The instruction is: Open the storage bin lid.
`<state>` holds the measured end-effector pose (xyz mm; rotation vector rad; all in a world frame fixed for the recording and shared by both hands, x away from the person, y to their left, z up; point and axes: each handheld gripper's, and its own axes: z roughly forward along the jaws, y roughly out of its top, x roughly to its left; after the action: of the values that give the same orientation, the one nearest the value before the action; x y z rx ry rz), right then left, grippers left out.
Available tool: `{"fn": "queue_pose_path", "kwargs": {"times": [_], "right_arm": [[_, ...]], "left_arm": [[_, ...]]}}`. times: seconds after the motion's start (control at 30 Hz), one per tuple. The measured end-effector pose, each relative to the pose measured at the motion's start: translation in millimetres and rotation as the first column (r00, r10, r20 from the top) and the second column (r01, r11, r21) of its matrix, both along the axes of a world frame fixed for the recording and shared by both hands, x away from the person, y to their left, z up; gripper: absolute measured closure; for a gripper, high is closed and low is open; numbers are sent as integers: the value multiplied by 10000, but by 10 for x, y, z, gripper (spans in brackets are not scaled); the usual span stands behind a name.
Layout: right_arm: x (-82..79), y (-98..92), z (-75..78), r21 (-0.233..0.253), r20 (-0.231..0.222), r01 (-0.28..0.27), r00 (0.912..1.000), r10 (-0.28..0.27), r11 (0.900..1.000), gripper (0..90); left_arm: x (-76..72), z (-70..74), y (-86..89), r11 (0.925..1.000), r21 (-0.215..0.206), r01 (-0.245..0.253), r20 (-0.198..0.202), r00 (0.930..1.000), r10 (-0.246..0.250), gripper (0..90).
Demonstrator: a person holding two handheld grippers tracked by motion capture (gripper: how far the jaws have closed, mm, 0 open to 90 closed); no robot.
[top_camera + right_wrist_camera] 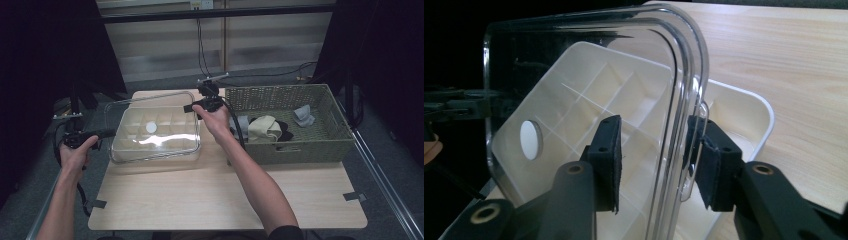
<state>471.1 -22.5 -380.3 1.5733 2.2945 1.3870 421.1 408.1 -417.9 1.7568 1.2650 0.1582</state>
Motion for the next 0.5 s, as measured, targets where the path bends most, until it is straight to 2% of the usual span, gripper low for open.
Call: {"fn": "queue_pose_path", "kwargs": {"times": [0.17,0.27,0.5], "right_arm": [[-71,-13,86,95,151,-81,9999,80,9999,635],[-107,-25,119,282,190,-79,9998,74,9996,647],[-201,-15,187,270,421,-57,9991,46,9996,659]], "left_arm": [[-40,37,8,9995,299,109,110,9999,-113,619],[-68,52,28,9997,217,127,160,9998,-131,644],[-125,84,52,9996,230,167,351,9992,-175,671]]}}
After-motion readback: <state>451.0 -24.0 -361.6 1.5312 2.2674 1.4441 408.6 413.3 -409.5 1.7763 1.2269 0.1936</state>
